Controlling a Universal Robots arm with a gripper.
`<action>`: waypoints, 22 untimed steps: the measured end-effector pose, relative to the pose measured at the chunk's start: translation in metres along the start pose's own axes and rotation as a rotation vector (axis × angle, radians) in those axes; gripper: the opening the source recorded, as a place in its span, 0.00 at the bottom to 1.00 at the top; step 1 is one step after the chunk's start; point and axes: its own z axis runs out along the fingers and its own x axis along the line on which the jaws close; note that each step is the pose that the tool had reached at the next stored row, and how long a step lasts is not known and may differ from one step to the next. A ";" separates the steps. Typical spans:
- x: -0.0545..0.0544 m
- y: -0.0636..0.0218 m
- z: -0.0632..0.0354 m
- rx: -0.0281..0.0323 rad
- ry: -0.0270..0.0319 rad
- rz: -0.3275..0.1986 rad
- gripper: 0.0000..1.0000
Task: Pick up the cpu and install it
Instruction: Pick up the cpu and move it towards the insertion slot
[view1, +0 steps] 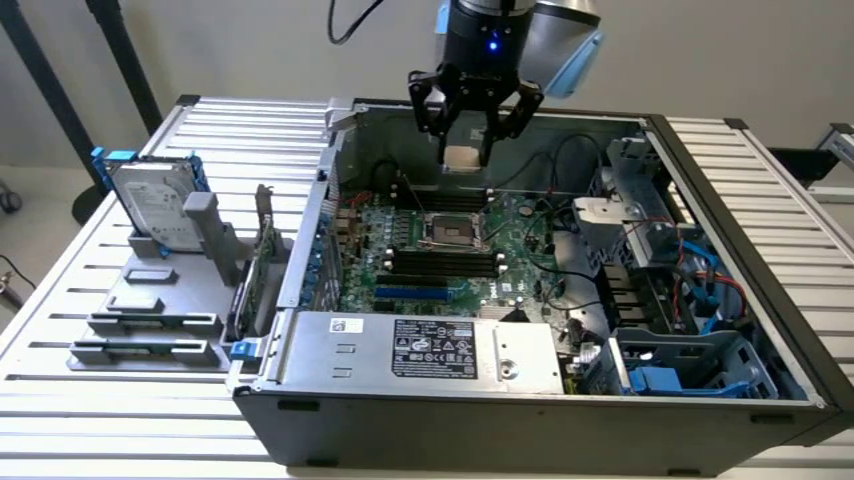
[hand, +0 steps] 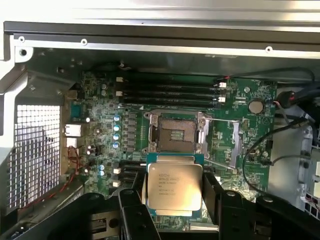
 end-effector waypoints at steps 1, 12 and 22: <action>0.000 0.0012 0.0018 -0.0002 -0.0001 0.002 0.55; -0.001 0.0053 0.0221 0.0017 -0.0003 0.012 0.55; -0.003 0.0092 0.0399 0.0025 -0.0003 0.012 0.55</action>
